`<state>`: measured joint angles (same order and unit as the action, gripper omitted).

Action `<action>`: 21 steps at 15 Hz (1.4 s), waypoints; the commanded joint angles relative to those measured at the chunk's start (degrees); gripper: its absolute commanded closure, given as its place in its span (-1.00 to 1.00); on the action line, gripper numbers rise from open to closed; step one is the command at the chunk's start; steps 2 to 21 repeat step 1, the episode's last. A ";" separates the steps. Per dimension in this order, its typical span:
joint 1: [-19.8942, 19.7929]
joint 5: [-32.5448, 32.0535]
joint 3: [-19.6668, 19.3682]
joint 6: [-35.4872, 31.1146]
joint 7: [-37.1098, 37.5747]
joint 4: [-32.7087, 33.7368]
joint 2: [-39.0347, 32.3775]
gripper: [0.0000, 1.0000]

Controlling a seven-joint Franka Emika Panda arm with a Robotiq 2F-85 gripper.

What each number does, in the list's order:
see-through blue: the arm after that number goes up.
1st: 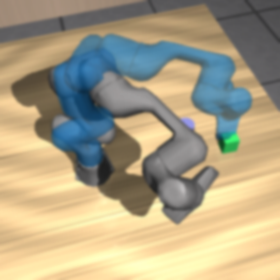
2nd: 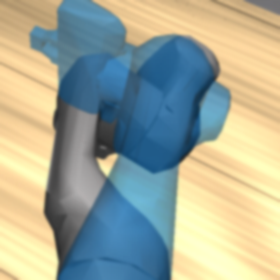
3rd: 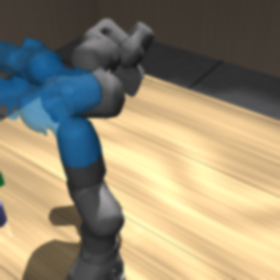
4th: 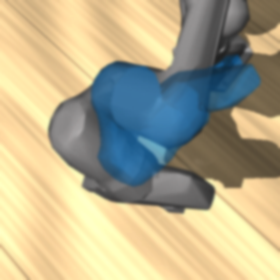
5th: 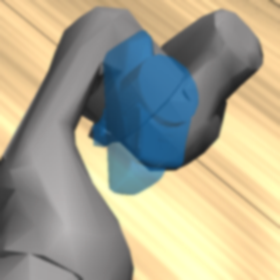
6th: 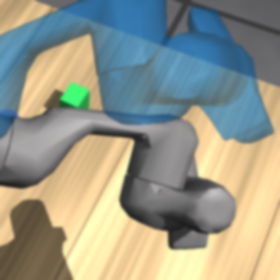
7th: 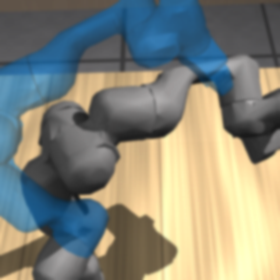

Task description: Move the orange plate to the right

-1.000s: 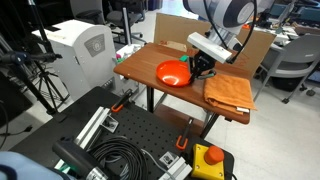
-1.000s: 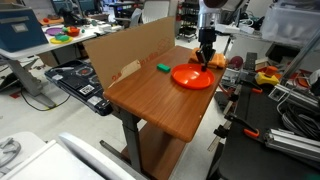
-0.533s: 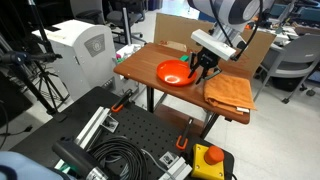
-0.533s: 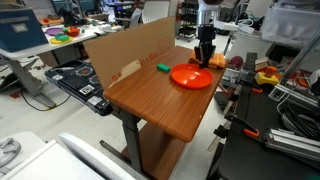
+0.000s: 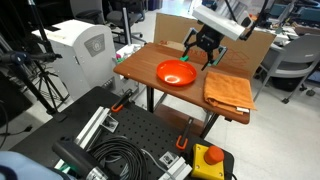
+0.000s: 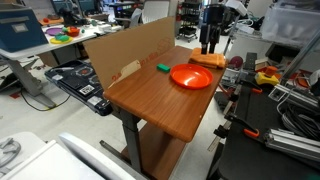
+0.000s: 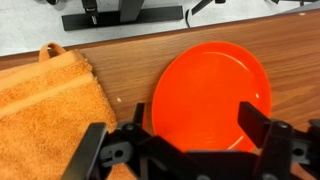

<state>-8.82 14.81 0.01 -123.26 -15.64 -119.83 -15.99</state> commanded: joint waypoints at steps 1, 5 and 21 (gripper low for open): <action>0.58 0.54 -0.68 0.06 -0.72 -1.40 2.82 -1.00; 0.58 0.54 -0.68 0.06 -0.72 -1.40 2.82 -1.00; 0.58 0.54 -0.68 0.06 -0.72 -1.40 2.82 -1.00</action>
